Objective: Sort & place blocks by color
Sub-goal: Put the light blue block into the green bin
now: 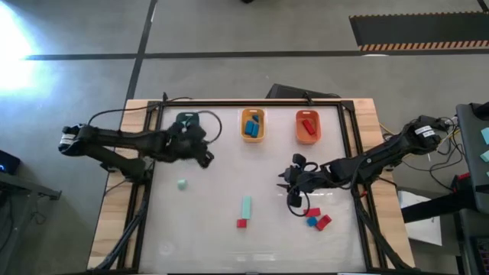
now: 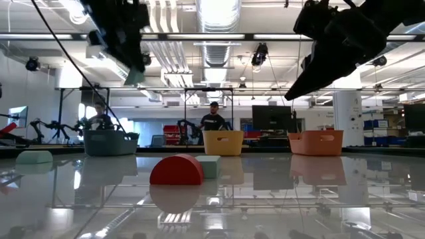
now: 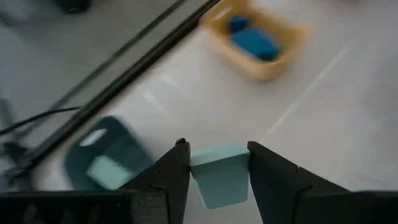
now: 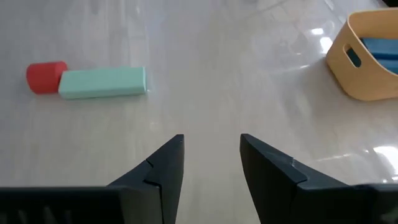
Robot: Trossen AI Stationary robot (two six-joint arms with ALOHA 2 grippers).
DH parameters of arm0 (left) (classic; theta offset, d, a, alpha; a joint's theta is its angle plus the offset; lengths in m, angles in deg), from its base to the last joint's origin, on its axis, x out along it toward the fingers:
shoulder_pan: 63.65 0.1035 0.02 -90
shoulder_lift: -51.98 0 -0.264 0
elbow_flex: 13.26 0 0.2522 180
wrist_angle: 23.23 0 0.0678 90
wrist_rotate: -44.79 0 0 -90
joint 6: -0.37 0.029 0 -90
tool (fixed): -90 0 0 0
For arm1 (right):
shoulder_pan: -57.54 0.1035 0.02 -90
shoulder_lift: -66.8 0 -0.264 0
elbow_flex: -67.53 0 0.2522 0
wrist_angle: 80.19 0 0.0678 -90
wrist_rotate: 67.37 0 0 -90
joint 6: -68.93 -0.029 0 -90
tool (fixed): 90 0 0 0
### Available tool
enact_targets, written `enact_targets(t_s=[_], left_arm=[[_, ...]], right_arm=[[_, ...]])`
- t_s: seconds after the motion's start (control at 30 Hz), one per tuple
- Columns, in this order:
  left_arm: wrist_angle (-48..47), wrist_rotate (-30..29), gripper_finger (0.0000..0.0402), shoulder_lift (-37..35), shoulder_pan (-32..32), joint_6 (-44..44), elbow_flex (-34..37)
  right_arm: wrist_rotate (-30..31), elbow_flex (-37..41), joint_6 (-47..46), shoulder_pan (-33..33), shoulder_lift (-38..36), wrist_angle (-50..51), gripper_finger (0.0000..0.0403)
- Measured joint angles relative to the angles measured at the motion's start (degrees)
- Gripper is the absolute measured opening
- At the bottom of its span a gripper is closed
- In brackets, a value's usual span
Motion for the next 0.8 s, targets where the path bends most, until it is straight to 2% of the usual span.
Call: enact_targets(t_s=[0.2,0.37,0.57,0.8], left_arm=[[1.46,-0.6,0.013,2.4,14.91,8.14,3.62],[3.84,1.44,0.013,3.5,23.37,13.08,6.38],[5.76,1.62,0.013,4.29,29.34,15.48,9.74],[17.01,1.7,0.013,4.39,31.36,18.18,13.74]], right_arm=[[-0.1,-0.1,0.2,0.13,-0.09,-0.94,0.014],[-0.1,-0.12,0.76,0.13,-0.09,-1.54,0.0139],[-0.08,-0.12,1.38,0.13,-0.09,-1.85,0.0141],[-0.1,-0.12,1.1,0.13,-0.07,-1.84,0.0138]])
